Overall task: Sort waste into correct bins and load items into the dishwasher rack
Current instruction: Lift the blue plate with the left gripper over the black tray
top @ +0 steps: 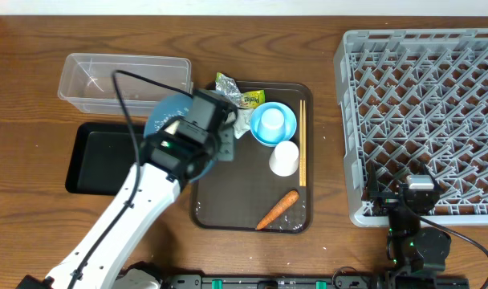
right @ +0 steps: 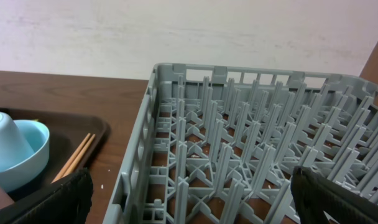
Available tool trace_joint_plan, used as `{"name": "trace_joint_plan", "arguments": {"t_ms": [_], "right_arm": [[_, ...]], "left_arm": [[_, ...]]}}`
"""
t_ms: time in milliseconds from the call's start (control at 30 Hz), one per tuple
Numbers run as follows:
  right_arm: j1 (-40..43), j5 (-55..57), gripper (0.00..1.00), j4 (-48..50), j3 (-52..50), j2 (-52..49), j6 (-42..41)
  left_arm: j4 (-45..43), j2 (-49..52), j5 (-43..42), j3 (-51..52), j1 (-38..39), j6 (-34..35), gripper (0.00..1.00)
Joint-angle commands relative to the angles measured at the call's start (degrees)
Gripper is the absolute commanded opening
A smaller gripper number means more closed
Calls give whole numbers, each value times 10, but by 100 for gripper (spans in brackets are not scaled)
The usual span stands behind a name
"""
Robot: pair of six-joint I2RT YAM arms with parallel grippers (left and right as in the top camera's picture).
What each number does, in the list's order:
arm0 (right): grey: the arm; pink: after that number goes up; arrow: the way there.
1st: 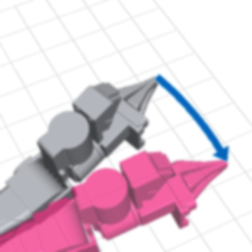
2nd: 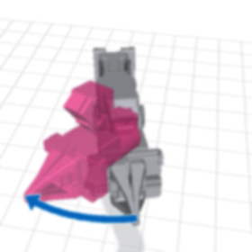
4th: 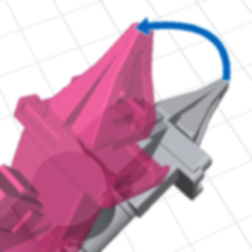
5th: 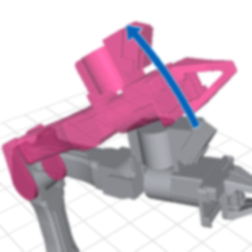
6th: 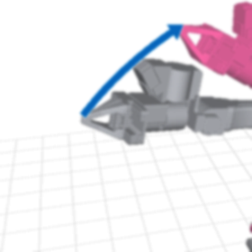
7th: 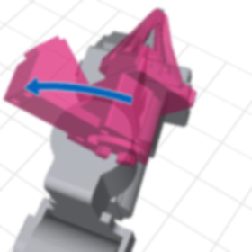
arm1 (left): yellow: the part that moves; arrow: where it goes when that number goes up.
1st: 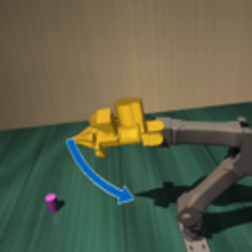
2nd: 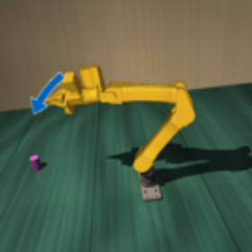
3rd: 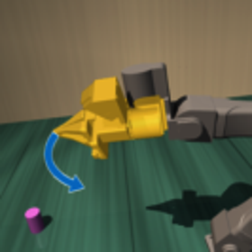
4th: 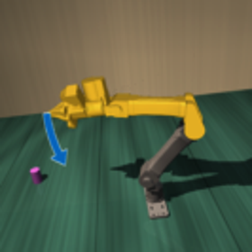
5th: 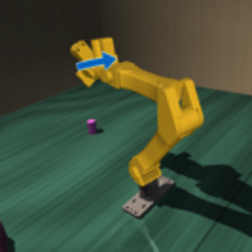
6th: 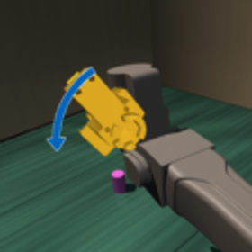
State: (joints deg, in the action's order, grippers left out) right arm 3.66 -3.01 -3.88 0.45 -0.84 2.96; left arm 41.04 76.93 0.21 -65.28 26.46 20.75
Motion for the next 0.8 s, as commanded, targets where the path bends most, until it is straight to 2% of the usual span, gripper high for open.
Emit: {"name": "trace_joint_plan", "arguments": {"t_ms": [0, 233, 767], "right_arm": [[1, -2, 99, -2, -1, 3, -8], [1, -2, 99, -2, -1, 3, -7], [1, -2, 99, -2, -1, 3, -7]], "left_arm": [[-21, -7, -23, -3, -41, -12, 6], [-57, -6, -101, -3, -129, 11, 6], [-60, -6, -413, -3, -328, 27, 6]]}}
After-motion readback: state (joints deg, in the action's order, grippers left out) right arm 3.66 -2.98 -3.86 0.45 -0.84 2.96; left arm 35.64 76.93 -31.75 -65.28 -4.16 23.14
